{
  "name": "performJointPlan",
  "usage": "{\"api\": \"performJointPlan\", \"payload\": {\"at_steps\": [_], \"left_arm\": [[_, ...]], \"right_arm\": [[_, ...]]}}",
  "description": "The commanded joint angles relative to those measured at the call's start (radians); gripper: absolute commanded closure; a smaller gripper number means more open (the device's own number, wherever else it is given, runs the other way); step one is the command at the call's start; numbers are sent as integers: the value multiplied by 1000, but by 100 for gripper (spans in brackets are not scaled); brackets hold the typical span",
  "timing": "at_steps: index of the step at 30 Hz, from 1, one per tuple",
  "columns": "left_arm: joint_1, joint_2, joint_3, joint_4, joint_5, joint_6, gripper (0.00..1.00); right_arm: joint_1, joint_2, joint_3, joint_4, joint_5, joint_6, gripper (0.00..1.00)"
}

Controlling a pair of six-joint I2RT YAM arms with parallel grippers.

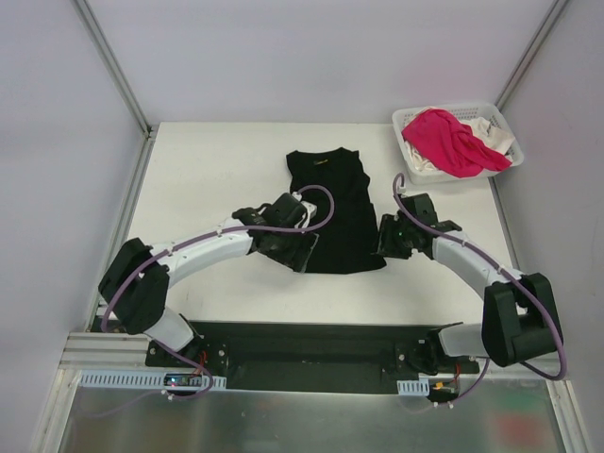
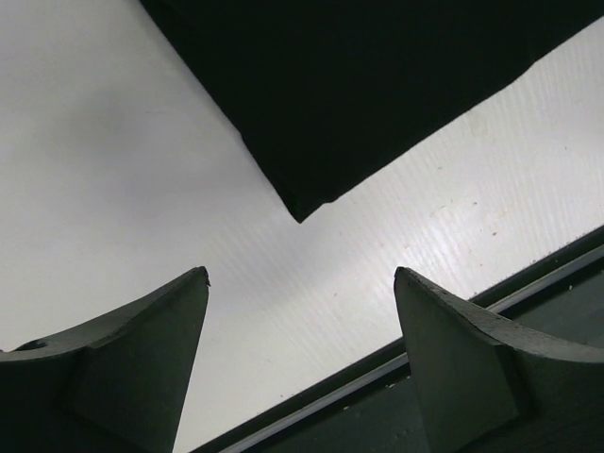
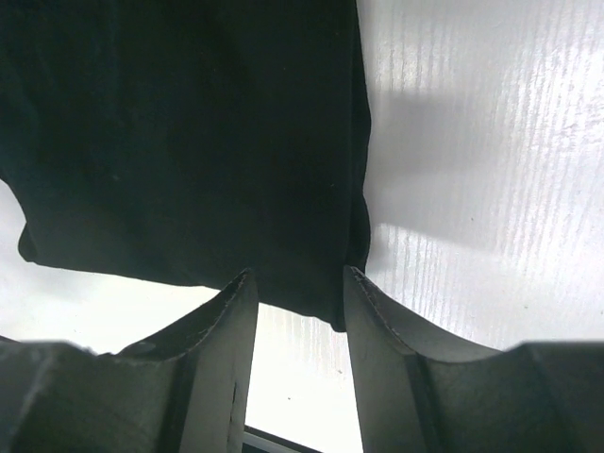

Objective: Fold and stack the t-shirts
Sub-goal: Grab one side of the 2/3 rectangular tshirt with both arms

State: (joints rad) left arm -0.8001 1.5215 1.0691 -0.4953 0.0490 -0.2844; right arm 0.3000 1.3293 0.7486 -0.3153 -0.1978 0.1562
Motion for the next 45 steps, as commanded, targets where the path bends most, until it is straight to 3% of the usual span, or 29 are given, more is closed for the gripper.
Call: {"api": "performJointPlan", "payload": {"at_steps": [1,9,21,38,42,45], "left_arm": [[-33,80,11,-11,74,-21,22],[-48,261,110,6,65,16,22],[-45,286,184,6,22,50,22],[-45,259,103,18,-23,10,24],[-34,204,25,165,-12,2,18],[9,169,-26,248,89,-7,16]], "right_arm": [[21,28,32,22,6,-4,57],[42,41,21,45,-2,3,57],[42,38,12,50,-3,-3,57],[42,82,-9,91,-20,0,59],[42,84,-17,102,-25,-1,59],[42,76,-20,102,-29,-1,59]]}}
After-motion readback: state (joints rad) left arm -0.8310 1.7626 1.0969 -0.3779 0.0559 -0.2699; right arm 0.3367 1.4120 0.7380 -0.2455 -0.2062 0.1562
